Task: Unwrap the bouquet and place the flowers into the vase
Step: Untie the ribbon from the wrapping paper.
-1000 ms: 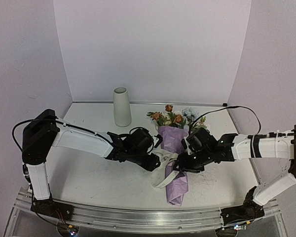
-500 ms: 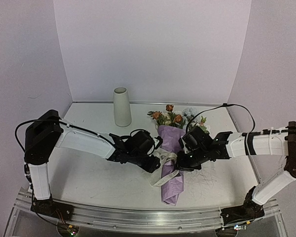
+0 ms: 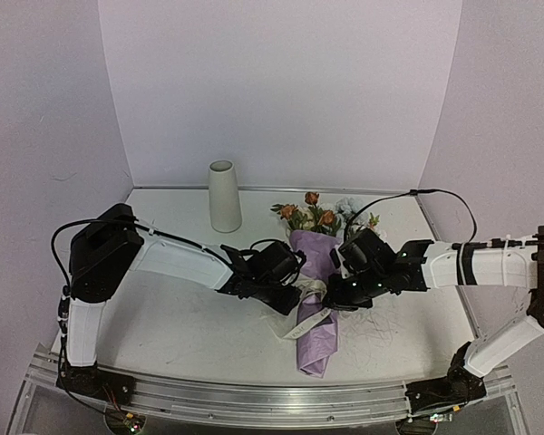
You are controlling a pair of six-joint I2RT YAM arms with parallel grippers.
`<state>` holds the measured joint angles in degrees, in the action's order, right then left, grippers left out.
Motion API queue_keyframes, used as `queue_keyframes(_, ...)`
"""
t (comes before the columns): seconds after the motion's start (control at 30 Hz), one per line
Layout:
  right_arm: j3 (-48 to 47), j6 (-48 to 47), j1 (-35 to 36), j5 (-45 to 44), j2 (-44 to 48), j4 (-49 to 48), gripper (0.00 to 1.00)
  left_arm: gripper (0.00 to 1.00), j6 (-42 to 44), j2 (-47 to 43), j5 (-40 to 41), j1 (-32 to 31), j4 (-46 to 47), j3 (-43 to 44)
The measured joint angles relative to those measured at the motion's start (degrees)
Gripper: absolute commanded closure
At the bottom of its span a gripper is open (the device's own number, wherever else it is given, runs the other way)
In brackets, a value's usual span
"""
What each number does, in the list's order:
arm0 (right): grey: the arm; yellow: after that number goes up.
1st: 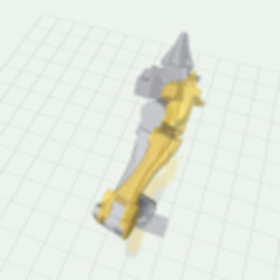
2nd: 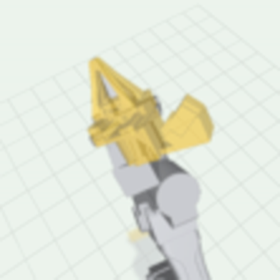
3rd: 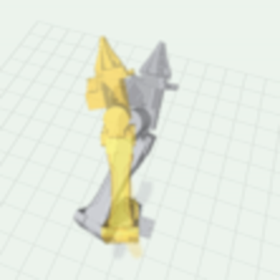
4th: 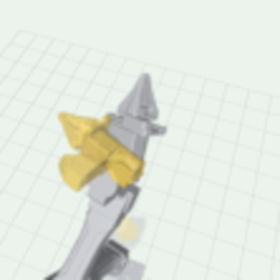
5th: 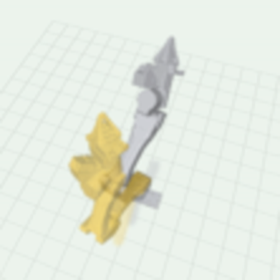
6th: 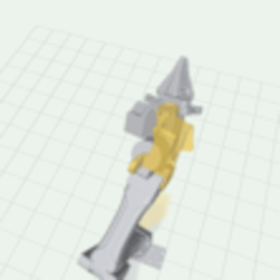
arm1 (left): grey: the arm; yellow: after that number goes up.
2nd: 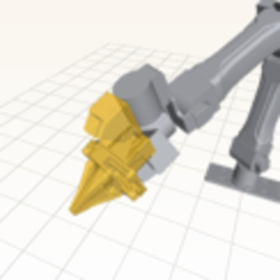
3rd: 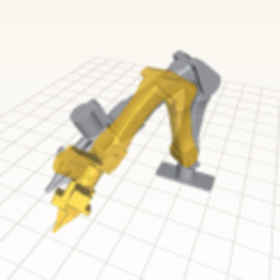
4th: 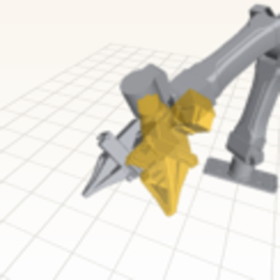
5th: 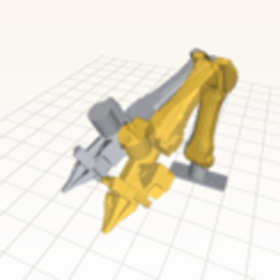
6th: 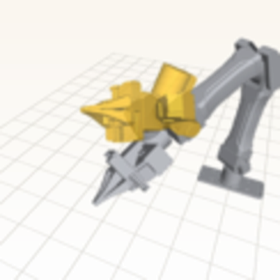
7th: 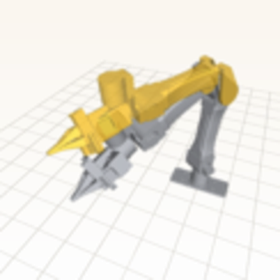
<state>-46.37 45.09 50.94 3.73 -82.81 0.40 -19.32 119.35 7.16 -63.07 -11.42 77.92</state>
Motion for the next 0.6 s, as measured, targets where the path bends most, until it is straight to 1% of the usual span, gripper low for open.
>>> queue_keyframes(0.43, 0.0, -1.6, 0.0, -0.9, 0.0, 1.2, 0.90, 0.41, 1.9, 1.9, -0.8, 0.0, -2.1, 1.3)
queue_keyframes(0.5, 0.0, -1.8, 0.0, -1.2, 0.0, 1.3, 0.90, 0.44, 2.5, 1.9, -1.1, 0.0, -2.1, 1.3)
queue_keyframes(0.6, 0.0, -1.9, 0.0, -1.4, 0.0, 1.4, 0.89, 0.53, 3.3, 2.3, -0.7, 0.0, -3.9, 2.4)
